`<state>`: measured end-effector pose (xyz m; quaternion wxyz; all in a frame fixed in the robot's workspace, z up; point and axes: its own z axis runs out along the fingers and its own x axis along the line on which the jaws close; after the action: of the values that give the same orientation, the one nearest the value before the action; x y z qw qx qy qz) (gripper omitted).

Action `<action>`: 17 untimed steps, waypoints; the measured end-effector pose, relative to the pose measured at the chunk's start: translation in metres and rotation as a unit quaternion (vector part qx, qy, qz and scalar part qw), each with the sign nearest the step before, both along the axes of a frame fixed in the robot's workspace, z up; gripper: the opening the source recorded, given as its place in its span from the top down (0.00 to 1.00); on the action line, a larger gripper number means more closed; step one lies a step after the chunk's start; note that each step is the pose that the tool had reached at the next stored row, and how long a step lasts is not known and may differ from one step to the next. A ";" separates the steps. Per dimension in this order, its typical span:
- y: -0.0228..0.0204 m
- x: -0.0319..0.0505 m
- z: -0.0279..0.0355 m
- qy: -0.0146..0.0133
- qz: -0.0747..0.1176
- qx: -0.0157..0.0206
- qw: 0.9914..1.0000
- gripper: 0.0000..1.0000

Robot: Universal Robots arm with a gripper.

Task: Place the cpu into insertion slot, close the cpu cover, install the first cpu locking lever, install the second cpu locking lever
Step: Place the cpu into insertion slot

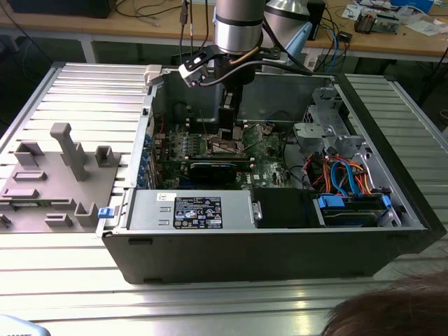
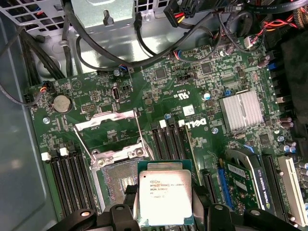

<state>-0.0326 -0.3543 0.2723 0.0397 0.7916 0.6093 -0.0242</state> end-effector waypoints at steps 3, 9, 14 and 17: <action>0.0000 0.0000 0.0000 0.000 -0.001 0.000 1.000 0.46; 0.0000 0.0000 0.0000 0.000 -0.002 0.000 1.000 0.46; 0.0000 0.0000 0.0000 0.000 -0.003 0.000 1.000 0.46; 0.0000 0.0000 0.0000 0.000 -0.003 0.000 1.000 0.46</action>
<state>-0.0326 -0.3543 0.2722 0.0396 0.7935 0.6067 -0.0244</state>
